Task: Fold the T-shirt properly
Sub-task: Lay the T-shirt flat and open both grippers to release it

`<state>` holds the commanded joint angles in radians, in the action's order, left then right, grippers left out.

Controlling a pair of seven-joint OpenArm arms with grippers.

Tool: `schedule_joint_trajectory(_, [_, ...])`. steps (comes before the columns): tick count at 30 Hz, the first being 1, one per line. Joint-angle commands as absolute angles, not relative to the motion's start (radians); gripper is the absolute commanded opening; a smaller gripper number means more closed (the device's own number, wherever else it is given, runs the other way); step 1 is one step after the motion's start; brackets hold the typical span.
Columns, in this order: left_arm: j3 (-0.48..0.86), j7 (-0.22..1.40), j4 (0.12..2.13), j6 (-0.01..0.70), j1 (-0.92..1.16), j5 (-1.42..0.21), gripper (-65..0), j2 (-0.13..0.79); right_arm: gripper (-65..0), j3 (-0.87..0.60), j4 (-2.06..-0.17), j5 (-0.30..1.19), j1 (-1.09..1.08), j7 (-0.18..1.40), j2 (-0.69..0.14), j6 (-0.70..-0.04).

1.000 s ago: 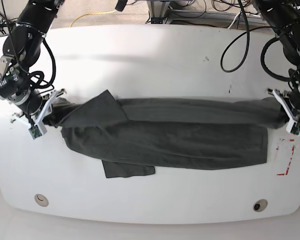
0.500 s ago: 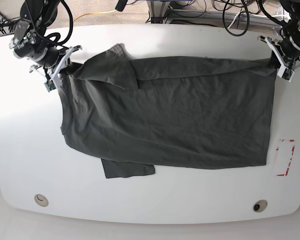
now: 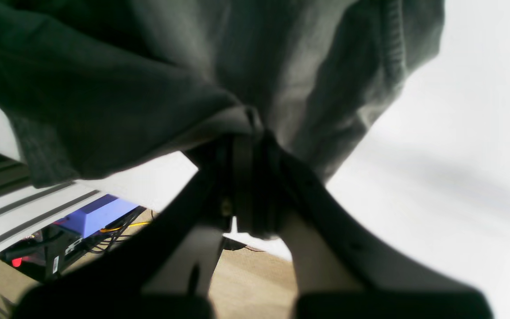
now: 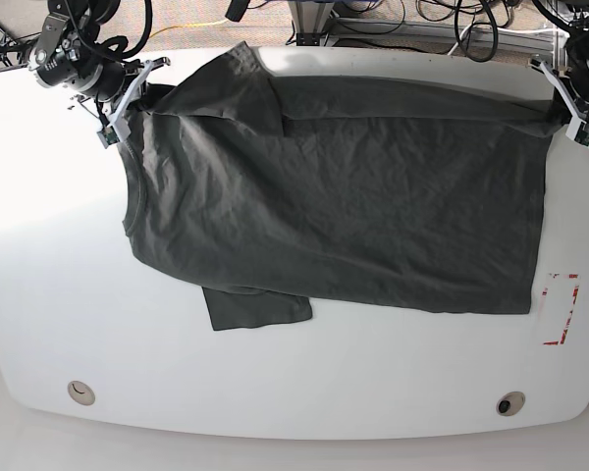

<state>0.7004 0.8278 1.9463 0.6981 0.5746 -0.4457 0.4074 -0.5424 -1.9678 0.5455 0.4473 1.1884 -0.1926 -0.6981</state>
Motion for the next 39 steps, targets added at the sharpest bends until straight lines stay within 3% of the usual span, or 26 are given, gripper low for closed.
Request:
schedule_joint_trajectory(9, [0.611, 0.829, 1.913, 0.698, 0.424, -0.311, -65.0, 0.41, -65.0, -0.591, -1.945, 0.545, 0.398, 1.187, -0.185, -0.698])
schedule_joint_trajectory(20, [0.539, 0.826, 1.679, 0.698, 0.214, -0.219, -65.0, 0.412, -65.0, -0.591, -1.827, 0.544, 0.346, 1.148, -0.206, -0.698])
schedule_joint_trajectory(39, [0.412, 0.82, 1.423, 0.698, -0.004, -0.208, -65.0, 0.487, -62.9, -0.595, -1.822, 0.538, 0.295, 1.142, -0.208, -0.698])
